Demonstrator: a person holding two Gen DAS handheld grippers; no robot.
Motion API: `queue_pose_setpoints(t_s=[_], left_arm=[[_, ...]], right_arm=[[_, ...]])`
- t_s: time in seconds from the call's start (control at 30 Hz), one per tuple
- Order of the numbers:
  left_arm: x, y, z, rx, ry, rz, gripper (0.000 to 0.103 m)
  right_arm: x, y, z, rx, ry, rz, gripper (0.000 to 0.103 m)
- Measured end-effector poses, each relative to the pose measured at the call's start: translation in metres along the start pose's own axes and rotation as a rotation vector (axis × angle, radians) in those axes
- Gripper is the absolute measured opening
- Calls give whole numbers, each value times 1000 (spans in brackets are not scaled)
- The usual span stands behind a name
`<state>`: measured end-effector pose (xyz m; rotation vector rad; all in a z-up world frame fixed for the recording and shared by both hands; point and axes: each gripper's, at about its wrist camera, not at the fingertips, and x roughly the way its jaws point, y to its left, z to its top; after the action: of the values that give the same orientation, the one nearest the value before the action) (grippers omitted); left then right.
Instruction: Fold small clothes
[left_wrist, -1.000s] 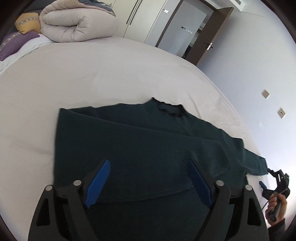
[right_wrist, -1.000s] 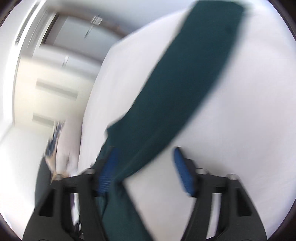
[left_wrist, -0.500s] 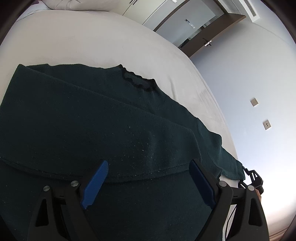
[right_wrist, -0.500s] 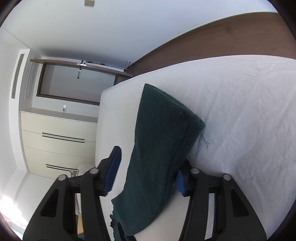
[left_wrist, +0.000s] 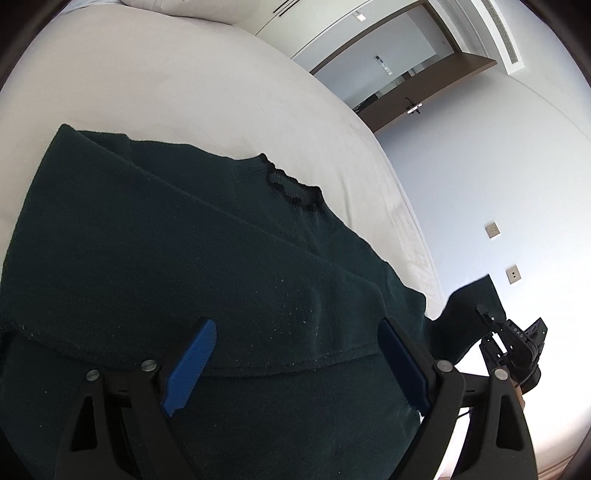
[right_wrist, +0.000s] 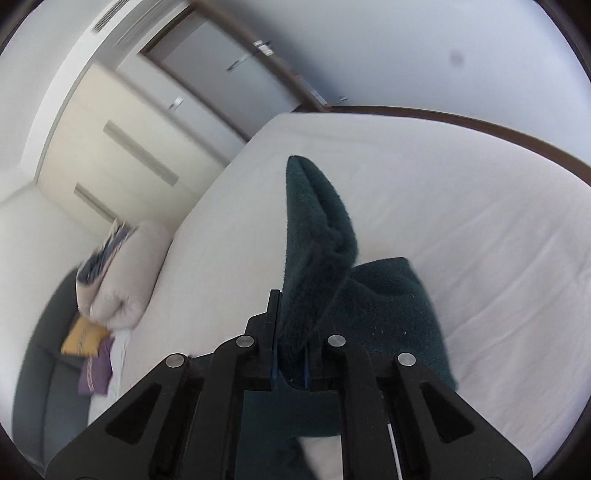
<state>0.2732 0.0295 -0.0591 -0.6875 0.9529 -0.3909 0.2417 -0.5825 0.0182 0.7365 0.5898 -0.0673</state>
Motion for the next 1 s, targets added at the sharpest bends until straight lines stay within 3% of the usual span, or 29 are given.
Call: queue_pose_setpoints(t_s=[0.17,0.23,0.4,0.5,0.53,0.6,0.63,0.67,0.77,0.9,1.0], left_arm=[[-13,8,10,-41,-7,-66,91],[-14,12,12,-54,2,-86,91],[-6,12,15,-60,31,-103,91],[7,4,17,-50,68,-104,91],[13,0,18,-49,84,-104,91],[25,-9,19,-42,119,-99,91],[32,-14,19,-33,140,-98,93],[40,-20,18,-21,163,-91,94],[61,-28,16,-2,214,-45,93],[79,-36,21,23,225,-6,87],[89,-40,26,33,242,24,58]], right_arm=[[81,155,-116,-334,200,43,8],[118,188,-167,-403,277,21,8],[193,220,-230,-433,340,-12,9],[211,203,-231,-457,347,-14,15],[188,178,-240,-465,345,7,19],[169,163,-233,-470,362,68,41],[163,163,-236,-462,372,109,61],[150,162,-237,-454,373,135,72],[109,139,-224,-415,399,161,73],[67,81,-226,-245,468,243,73],[41,54,-228,-181,427,288,73]])
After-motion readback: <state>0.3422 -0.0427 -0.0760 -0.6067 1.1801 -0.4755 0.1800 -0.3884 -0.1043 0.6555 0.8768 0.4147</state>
